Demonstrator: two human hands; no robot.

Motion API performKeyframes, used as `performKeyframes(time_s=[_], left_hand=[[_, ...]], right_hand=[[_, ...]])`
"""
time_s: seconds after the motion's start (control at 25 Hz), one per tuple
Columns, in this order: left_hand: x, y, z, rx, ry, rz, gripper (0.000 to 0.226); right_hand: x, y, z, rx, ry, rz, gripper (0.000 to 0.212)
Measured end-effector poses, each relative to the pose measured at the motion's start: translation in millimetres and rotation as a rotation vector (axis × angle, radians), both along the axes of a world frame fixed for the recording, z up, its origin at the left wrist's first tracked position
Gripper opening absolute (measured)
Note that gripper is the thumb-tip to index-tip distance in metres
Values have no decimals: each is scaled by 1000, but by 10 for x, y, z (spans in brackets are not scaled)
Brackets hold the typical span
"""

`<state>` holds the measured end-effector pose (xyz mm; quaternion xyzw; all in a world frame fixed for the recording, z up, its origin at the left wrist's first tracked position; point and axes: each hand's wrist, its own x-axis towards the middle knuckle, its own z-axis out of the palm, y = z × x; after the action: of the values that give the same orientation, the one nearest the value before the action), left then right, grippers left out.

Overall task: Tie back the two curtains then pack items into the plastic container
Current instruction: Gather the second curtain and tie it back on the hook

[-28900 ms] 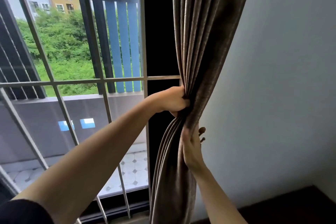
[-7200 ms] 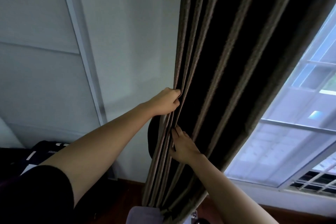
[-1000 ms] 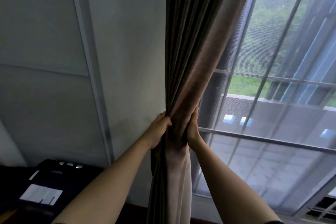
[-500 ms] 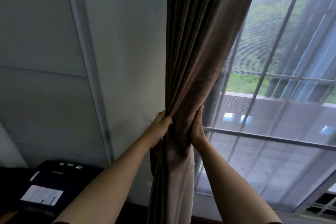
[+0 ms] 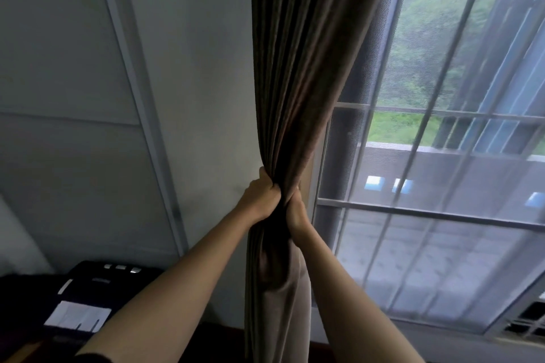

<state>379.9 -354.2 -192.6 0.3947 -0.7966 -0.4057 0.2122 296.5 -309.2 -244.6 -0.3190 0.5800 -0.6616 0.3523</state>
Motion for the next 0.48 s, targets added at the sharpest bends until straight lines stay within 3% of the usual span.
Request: performKeyframes(time_s=[0.12, 0.32, 0.48], left_hand=[[82, 28, 45, 64, 3, -102, 61], [214, -63, 13, -149, -136, -100, 102], [356, -225, 33, -198, -96, 104, 82]], right_hand=[[209, 57, -86, -25, -86, 53, 37], [621, 65, -338, 96, -56, 59, 40], [778, -128, -421, 191, -52, 107, 41]])
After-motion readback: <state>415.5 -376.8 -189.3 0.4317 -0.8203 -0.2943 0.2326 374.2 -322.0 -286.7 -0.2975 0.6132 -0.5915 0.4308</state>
